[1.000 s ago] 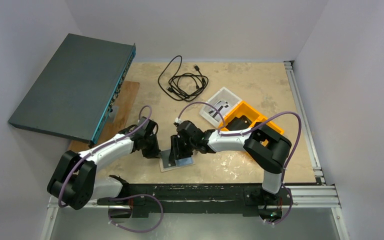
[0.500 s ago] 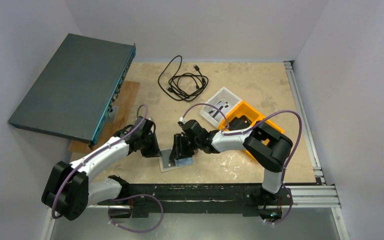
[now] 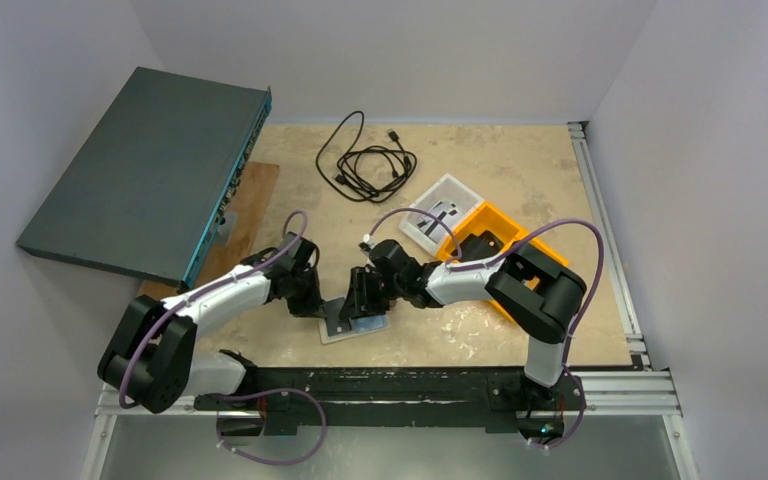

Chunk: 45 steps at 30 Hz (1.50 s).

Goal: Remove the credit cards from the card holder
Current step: Remove the credit card from the card holder.

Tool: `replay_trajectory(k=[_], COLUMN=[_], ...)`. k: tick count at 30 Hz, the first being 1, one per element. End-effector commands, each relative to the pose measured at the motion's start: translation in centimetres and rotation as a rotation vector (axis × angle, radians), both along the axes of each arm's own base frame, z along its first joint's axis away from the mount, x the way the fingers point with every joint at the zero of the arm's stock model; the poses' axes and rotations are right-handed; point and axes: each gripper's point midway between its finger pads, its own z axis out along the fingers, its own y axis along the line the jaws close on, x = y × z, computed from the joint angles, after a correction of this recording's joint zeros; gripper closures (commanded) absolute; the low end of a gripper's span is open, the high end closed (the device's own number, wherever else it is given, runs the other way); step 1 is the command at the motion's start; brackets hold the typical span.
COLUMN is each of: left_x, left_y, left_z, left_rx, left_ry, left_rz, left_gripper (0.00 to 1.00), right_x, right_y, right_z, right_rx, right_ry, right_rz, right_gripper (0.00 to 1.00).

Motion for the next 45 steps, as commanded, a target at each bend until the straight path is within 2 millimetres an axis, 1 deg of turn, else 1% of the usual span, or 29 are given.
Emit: replay_trajectory(k=[1,7,10,16,18,23,27,30,35,40,45], left_x=[0.4,0.2,-0.1,-0.5,-0.5,-0.8,-1.0,-1.1,-1.2,-1.2,-1.1], left_y=[-0.5,0.0,-0.3,-1.3,-1.4,-0.5,0.2,0.3,0.3,0.2,0.1], left_z=[-0.9,-1.4,-1.7,-2.1,-2.3,-2.7,-3.0,-3.2,-3.2,-3.2,-3.2], left_rx=[-0.004,0.029,0.024,0.011,0.017,0.063,0.096,0.102,0.102,0.098,0.089], left_ry=[-0.010,0.004,0.010,0.019,0.024,0.035,0.043,0.044,0.045,0.043,0.042], left_rz=[0.001,0.022,0.021,0.013,0.017,0.035,0.042,0.043,0.041,0.038,0.035], left_gripper=[1.00,1.00,1.00,1.00,1.00,1.00,1.00,1.00,1.00,1.00,1.00], right_x=[-0.1,-0.2,-0.3,-0.3,-0.2,0.1,0.5,0.6,0.4,0.5,0.7], right_y=[-1.7,-1.7,-1.6,-1.4,-1.3,-2.1,-2.5,-2.5,-2.4,-2.2,-1.9], right_z=[-2.2,-2.5,-2.4,-2.2,-1.9,-1.5,-0.6,0.1,0.6,1.0,1.0], right_rx=[-0.062,-0.037,-0.014,0.047,0.065,0.100,0.155,0.210,0.283,0.319,0.324], right_ry=[0.027,0.054,0.068,0.095,0.097,0.096,0.094,0.102,0.139,0.150,0.150], right_rz=[-0.024,-0.027,-0.024,-0.026,-0.029,-0.057,-0.080,-0.092,-0.093,-0.100,-0.092], right_gripper=[0.63,0.63,0.64,0.69,0.70,0.71,0.71,0.72,0.80,0.87,0.93])
